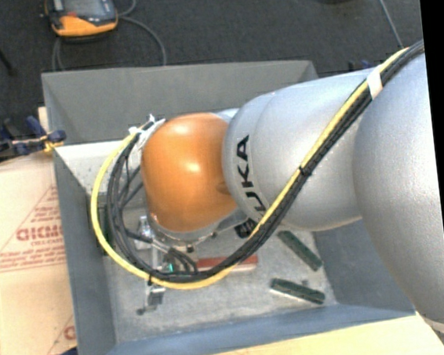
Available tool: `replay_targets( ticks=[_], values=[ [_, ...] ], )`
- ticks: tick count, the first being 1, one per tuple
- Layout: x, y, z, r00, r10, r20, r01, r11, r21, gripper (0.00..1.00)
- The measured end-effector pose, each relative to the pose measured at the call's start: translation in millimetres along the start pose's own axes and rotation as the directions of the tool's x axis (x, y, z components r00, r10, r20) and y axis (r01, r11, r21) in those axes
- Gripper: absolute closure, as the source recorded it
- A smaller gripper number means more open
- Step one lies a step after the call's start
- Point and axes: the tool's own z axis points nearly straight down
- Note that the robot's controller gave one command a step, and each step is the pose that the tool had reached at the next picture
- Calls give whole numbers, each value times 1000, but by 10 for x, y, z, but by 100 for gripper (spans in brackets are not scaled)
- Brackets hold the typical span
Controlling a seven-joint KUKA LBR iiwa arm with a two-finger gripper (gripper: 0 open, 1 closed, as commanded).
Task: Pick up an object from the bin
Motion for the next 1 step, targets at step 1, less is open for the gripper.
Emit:
replay_targets(
  ticks=[1],
  values=[
    [-21,-12,-45,1000,5,8,-5,1000,-2,0]
  ],
)
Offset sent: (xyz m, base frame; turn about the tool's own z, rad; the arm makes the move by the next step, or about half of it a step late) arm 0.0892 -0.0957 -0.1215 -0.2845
